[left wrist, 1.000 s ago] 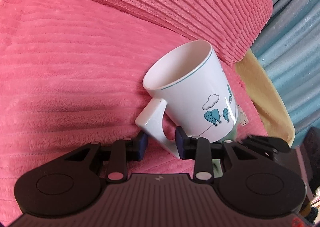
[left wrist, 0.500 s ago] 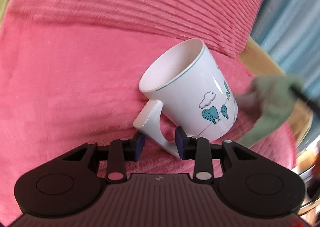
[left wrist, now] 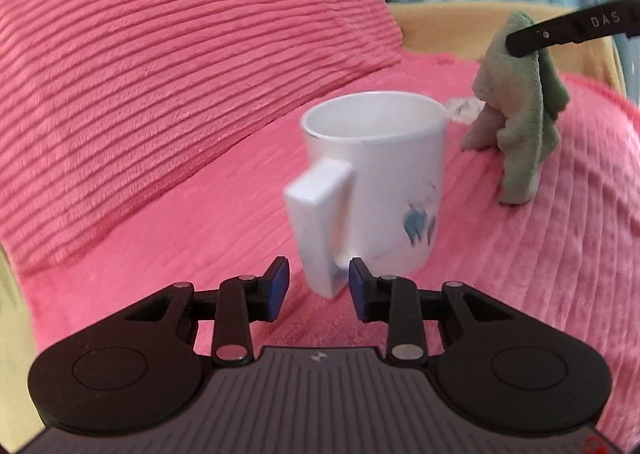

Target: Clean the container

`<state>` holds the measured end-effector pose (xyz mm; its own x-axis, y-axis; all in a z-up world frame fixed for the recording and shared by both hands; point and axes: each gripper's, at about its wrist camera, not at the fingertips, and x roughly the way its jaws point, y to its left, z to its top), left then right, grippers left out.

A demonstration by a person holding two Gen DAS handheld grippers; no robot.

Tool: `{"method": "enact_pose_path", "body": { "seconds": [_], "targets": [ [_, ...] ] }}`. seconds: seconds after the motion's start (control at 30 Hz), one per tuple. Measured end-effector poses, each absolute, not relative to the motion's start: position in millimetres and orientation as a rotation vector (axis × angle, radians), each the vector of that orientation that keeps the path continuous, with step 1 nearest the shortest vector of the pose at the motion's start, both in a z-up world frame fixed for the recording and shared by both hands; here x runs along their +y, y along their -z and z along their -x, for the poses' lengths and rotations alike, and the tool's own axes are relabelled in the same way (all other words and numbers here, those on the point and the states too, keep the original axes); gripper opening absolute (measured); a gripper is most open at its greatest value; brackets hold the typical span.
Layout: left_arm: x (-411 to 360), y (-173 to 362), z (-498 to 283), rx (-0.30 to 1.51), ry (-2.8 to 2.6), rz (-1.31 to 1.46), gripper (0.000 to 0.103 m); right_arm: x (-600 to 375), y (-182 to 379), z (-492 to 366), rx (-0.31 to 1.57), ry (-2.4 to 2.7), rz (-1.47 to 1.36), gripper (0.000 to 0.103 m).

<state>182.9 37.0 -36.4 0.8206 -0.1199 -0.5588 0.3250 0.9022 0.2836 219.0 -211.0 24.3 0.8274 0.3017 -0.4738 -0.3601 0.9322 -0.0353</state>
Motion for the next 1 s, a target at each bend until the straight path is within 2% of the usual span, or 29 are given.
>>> {"method": "enact_pose_path", "body": {
  "seconds": [0.23,0.37,0.5,0.7,0.8,0.9,1.0],
  "targets": [
    [42.8,36.8,-185.9,0.576,0.245,-0.326,0.04,-199.3,18.6,-230.5,0.786,-0.344,0.227,0.006],
    [48.7,31.3,-182.5,0.595,0.257,-0.281,0.041,-196.0,13.4,-220.7,0.775,-0.315,0.275,0.013],
    [52.7,22.4,-172.9,0.622,0.277,-0.223,0.045,-209.6,-8.8,-210.8,0.744,-0.291,0.225,0.015],
    [49.1,16.4,-167.7,0.652,0.281,-0.166,0.046,-224.0,-34.9,-192.3,0.533,-0.265,0.149,0.014],
    [45.6,17.6,-170.1,0.674,0.281,-0.156,0.046,-219.0,-13.7,-210.7,0.595,-0.288,0.147,0.014],
    [41.3,21.8,-170.7,0.714,0.273,-0.146,0.046,-215.5,17.7,-230.1,0.743,-0.26,0.149,0.013],
    [37.9,24.9,-173.3,0.767,0.261,-0.125,0.047,-218.1,24.5,-236.1,0.772,-0.227,0.129,0.013]
  ]
}}
